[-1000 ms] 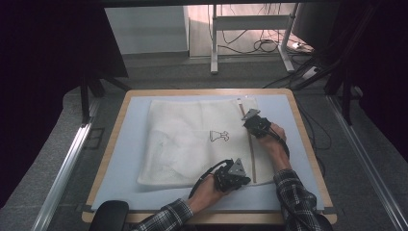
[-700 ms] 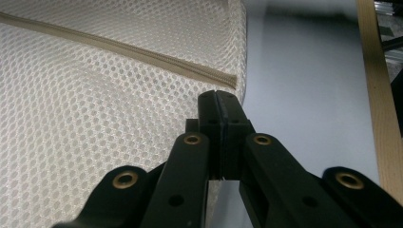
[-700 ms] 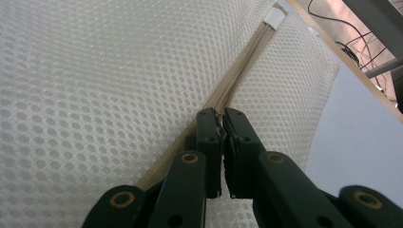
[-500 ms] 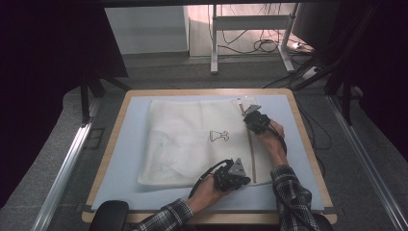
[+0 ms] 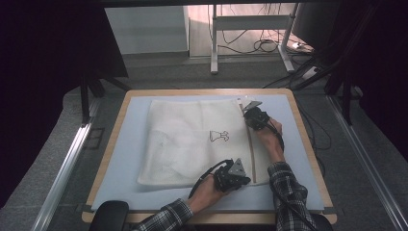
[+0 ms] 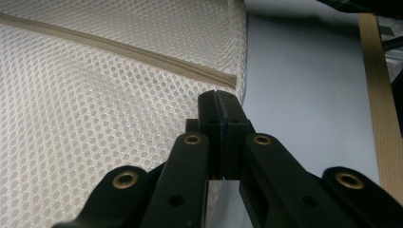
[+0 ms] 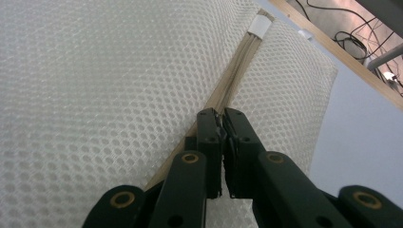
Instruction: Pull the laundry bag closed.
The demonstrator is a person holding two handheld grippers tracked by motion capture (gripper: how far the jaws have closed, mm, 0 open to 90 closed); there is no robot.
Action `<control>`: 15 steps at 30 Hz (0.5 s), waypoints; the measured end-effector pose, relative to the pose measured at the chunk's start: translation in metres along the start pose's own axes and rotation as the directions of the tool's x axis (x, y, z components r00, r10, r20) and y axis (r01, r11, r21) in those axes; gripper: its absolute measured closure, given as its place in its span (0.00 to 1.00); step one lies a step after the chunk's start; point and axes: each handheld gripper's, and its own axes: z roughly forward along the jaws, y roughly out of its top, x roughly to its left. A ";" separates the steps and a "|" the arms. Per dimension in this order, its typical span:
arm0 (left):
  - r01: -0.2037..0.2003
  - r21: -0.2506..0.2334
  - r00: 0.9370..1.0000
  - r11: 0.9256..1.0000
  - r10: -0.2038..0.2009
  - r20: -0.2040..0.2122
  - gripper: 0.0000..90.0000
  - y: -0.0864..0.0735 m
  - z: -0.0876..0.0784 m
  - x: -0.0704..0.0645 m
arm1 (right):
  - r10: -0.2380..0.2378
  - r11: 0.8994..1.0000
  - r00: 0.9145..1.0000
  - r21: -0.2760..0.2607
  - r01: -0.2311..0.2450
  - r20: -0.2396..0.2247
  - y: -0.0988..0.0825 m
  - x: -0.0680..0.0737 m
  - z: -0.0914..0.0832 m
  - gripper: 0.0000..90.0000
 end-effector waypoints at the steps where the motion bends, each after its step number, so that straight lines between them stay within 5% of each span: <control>1: 0.002 -0.001 1.000 1.000 -0.002 0.000 1.00 0.000 0.000 0.000 | 0.010 1.000 1.000 -0.001 -0.010 -0.002 0.000 0.000 0.001 0.94; 15: -0.002 0.004 1.000 1.000 0.002 0.001 1.00 0.000 0.000 0.000 | 0.097 0.995 0.995 -0.020 -0.097 -0.019 0.007 -0.010 0.013 0.94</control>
